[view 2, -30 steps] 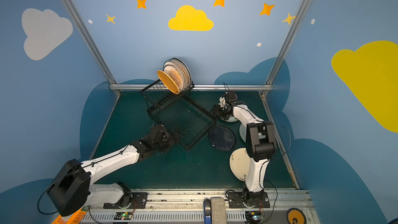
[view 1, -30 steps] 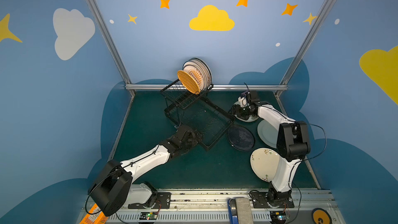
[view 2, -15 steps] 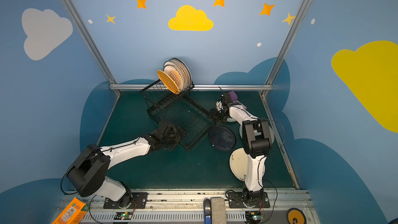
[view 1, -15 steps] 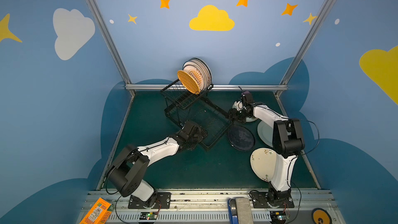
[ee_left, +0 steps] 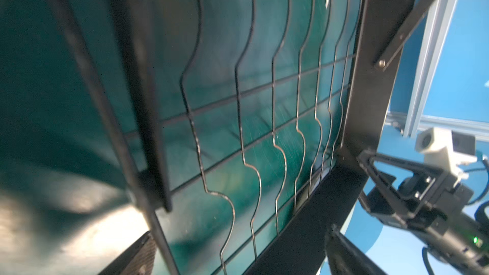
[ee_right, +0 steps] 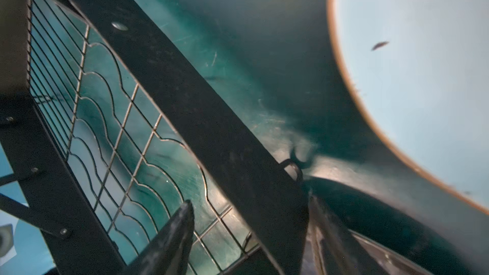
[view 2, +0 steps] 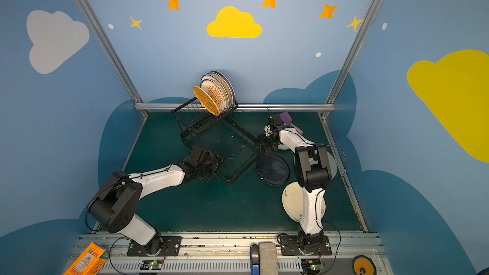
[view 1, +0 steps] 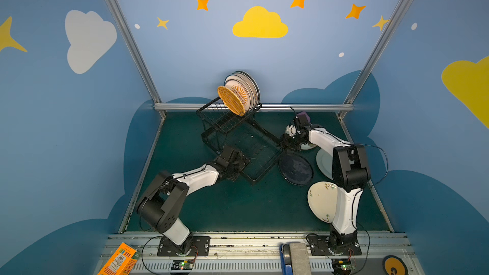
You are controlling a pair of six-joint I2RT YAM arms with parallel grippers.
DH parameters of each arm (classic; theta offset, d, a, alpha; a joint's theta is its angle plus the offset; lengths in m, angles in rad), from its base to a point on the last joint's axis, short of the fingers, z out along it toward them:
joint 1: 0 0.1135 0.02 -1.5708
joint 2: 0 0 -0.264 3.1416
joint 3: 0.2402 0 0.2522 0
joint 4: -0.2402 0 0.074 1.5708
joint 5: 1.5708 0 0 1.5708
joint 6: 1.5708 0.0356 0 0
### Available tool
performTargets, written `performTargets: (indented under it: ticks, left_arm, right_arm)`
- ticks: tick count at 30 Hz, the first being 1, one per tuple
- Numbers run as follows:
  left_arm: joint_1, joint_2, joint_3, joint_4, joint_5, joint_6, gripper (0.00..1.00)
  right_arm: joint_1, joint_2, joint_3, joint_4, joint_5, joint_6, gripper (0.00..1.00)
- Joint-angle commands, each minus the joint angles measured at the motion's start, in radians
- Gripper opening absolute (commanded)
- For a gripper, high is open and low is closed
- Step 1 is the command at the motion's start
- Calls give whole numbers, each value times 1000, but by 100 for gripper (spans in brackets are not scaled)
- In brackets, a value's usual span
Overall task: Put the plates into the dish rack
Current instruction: 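Grip the wire rack with both grippers and rotate it square against the back wall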
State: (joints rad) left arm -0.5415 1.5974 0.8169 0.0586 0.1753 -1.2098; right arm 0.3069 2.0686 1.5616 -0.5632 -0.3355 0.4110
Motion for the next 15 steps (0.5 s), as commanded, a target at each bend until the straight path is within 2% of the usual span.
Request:
performTargets:
  ticks: [1,15]
  left_arm:
    - [27,-9,-10,38,11,10,97]
    - [121,-79,-60,-48,6,109,97]
  right_arm:
    - [68,30,50,33,-114,-9,64]
    - [153,44,68,14,-109,-30,64]
